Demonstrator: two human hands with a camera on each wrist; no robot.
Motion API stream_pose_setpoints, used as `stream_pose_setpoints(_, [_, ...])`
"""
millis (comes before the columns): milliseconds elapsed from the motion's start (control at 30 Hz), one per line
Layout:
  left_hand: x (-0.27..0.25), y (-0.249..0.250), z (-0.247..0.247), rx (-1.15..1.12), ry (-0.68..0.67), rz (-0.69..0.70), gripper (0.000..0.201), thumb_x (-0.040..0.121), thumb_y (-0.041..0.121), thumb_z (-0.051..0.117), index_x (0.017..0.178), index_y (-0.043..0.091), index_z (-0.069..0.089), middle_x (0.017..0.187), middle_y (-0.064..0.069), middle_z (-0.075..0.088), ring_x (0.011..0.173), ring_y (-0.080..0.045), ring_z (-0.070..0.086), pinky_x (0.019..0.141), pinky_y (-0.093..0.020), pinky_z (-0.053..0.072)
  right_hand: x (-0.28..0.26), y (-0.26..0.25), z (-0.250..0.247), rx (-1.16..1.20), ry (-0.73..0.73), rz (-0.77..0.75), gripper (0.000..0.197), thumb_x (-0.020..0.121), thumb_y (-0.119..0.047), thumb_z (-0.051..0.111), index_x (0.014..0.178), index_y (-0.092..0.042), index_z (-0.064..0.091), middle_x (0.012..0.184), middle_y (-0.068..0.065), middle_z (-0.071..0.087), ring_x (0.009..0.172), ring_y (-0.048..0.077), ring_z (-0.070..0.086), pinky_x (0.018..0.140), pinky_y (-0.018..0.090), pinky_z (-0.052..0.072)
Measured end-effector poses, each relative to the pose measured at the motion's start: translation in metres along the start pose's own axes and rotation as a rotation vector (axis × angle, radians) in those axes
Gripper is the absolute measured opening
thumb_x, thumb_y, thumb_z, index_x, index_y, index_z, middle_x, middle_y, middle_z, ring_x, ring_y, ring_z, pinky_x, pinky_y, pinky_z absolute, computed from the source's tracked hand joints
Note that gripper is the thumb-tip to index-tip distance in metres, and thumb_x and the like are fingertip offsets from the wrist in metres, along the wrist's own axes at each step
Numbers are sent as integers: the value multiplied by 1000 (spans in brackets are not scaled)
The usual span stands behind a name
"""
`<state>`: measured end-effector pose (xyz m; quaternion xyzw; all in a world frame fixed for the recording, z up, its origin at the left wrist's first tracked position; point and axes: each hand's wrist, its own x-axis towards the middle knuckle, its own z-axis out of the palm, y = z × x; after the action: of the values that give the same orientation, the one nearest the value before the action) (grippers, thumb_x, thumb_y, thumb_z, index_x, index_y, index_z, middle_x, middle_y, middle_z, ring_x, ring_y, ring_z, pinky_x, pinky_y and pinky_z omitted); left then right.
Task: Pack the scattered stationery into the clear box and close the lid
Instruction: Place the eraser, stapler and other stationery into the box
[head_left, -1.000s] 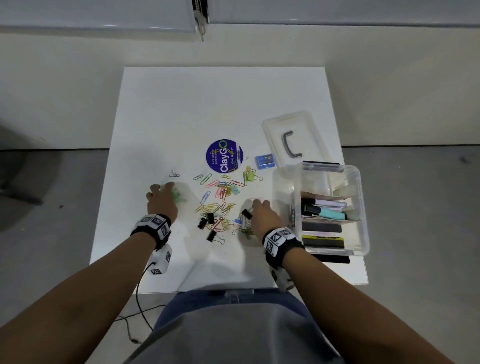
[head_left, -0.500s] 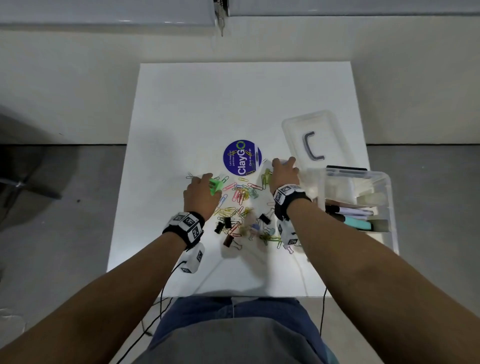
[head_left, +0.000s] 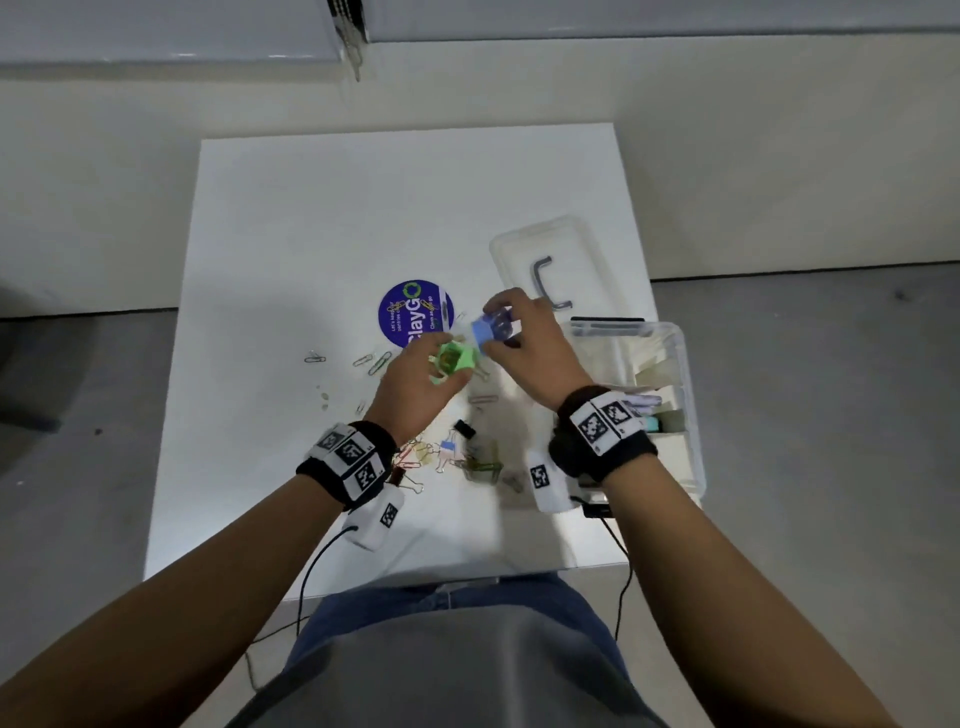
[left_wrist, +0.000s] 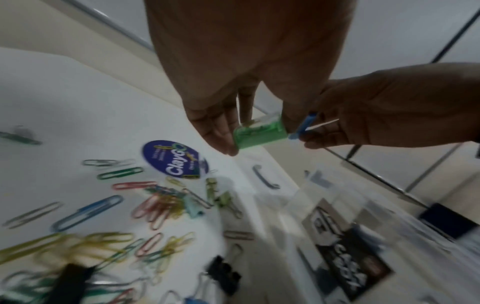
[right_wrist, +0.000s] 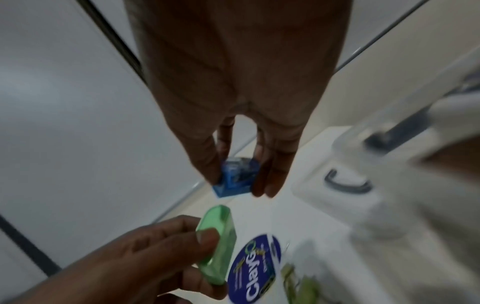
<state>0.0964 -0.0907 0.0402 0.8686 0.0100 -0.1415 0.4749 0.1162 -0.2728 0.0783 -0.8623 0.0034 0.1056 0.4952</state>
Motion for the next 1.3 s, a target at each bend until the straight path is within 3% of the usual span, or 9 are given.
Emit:
stream_pose_setpoints(67, [-11, 20, 17, 29, -107, 102, 54, 82, 31, 74, 131, 25, 52, 120, 2, 54, 100, -11, 61, 90, -31, 53, -27, 11, -32, 14, -32, 8, 44, 81, -18, 69, 120, -24, 48, 116, 1, 47, 80, 7, 61, 70, 7, 45])
stream_pose_setpoints(200, [-34, 61, 60, 143, -330, 303, 55, 78, 33, 74, 128, 29, 51, 117, 5, 53, 103, -11, 56, 91, -30, 49, -82, 45, -90, -94, -26, 110, 54, 78, -16, 74, 123, -22, 46, 118, -8, 51, 72, 9, 60, 69, 20, 46])
stream_pose_setpoints(367, [-58, 80, 114, 524, -481, 588, 46, 81, 39, 66, 122, 25, 51, 113, 3, 57, 106, -18, 48, 90, -33, 35, -136, 75, -126, -333, -217, 152, 48, 75, -19, 79, 116, -26, 55, 114, -8, 52, 70, 3, 56, 67, 15, 47])
stream_pose_setpoints(500, [-59, 83, 135, 778, -428, 653, 44, 82, 31, 66, 121, 17, 53, 116, -4, 59, 109, -26, 48, 90, -37, 33, -147, 91, -119, -545, -220, 196, 32, 78, -29, 72, 103, -28, 51, 104, -7, 57, 78, 20, 62, 68, 34, 51])
stream_pose_setpoints(667, [-58, 84, 142, 893, -416, 663, 39, 81, 15, 67, 118, 13, 59, 113, -7, 64, 105, -30, 52, 86, -38, 38, -138, 101, -100, -844, -203, 98, 15, 86, -22, 62, 99, -18, 53, 109, 3, 49, 81, 31, 61, 58, 31, 36])
stream_pose_setpoints(800, [-60, 84, 151, 995, -377, 694, 29, 78, 9, 67, 106, 13, 65, 109, -6, 66, 98, -28, 56, 82, -38, 42, -135, 104, -88, -855, -243, 98, 27, 88, -21, 62, 115, -21, 59, 119, 5, 46, 91, 31, 62, 62, 34, 42])
stream_pose_setpoints(1000, [-55, 72, 139, 894, -397, 765, 12, 88, 16, 60, 93, 21, 70, 114, 3, 62, 102, -24, 51, 84, -35, 34, -129, 78, -97, -802, -252, 166, 24, 90, -20, 54, 113, -24, 62, 114, 5, 60, 101, 29, 61, 77, 36, 48])
stream_pose_setpoints(1167, [-41, 20, 69, 492, -27, 467, 18, 90, 10, 54, 104, 17, 63, 101, -2, 59, 86, -18, 55, 78, -32, 45, -109, 28, -59, -545, -94, -1, 16, 90, -11, 53, 102, -15, 62, 104, 3, 65, 92, 26, 64, 70, 33, 49])
stream_pose_setpoints(1300, [-34, -55, 21, 710, 28, 2, 30, 83, 3, 57, 112, 13, 60, 104, -16, 53, 92, -36, 56, 76, -43, 51, -77, 9, 23, -530, -267, 27, 20, 93, -11, 50, 111, -14, 59, 110, 8, 61, 97, 28, 61, 79, 34, 49])
